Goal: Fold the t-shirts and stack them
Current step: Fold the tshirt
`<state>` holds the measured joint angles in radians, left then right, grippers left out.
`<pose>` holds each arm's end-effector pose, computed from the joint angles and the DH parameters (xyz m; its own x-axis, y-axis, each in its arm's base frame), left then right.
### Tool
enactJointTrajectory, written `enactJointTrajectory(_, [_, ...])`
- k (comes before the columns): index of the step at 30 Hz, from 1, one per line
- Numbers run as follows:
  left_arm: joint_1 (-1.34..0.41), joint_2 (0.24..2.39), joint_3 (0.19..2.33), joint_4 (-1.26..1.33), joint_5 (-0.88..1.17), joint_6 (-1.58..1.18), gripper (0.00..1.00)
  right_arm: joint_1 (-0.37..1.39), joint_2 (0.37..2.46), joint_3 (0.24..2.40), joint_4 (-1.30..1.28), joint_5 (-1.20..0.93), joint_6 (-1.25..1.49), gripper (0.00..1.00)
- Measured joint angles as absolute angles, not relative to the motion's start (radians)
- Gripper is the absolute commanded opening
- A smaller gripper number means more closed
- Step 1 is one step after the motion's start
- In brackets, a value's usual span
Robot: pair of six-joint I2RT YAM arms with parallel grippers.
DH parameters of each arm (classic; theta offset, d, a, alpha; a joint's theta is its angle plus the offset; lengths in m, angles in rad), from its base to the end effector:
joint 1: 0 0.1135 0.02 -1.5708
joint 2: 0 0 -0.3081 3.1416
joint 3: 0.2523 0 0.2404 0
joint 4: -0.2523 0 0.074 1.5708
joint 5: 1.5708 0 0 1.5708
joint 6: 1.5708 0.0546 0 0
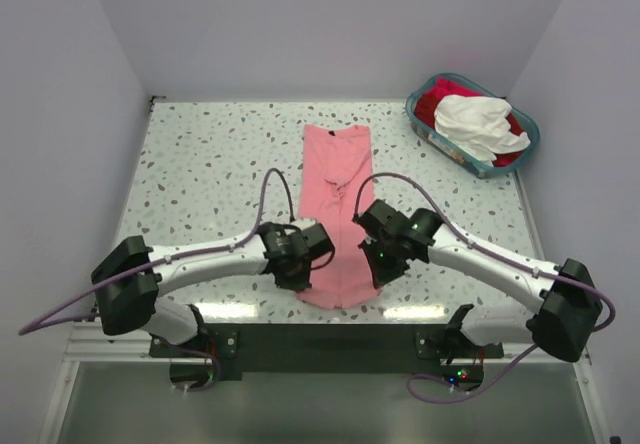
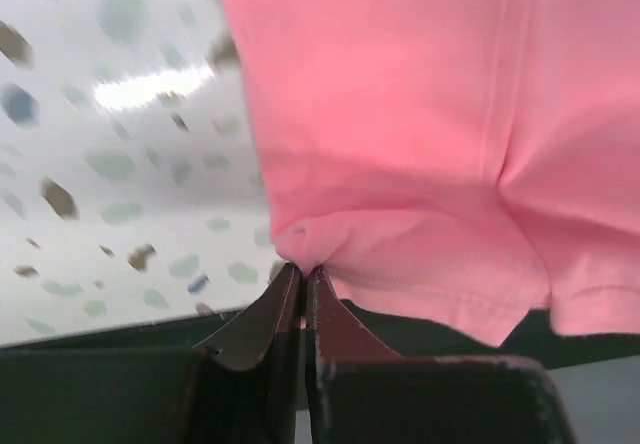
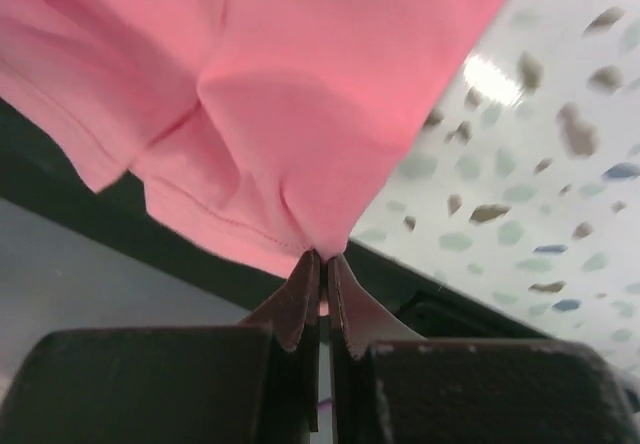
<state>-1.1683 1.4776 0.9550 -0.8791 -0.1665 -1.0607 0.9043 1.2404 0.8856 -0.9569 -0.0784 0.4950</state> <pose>0.1041 -0.2214 0.2300 -0.9708 0.0833 -0.2247 0.1007 0.9926 -0.0671 0.1154 0.1536 0.2562 -0.9040 -0.3833 -0.1895 -0.4165 0.8894 0.1883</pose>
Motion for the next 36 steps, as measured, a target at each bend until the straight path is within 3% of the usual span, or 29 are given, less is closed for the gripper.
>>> enactJointTrajectory(6, [-0.854,1.471,1.08,-0.805,-0.192,-0.861,0.0,0.7,1.365,1.062,-0.932,-0.016,0.381,0.0])
enactJointTrajectory(11, [-0.741,1.576,1.184,-0.719,-0.212,-0.735,0.0,0.606,1.492,1.179,-0.903,0.008,0.317,0.0])
enactJointTrajectory(20, [-0.647,1.753,1.335,-0.607,-0.297,-0.574,0.0,0.498,1.644,1.36,-0.795,0.03,0.252,0.0])
enactJointTrajectory(36, [-0.583,1.93,1.384,-0.379,-0.312,-0.458,0.02,0.415,1.838,1.403,-0.62,0.036,0.241,0.0])
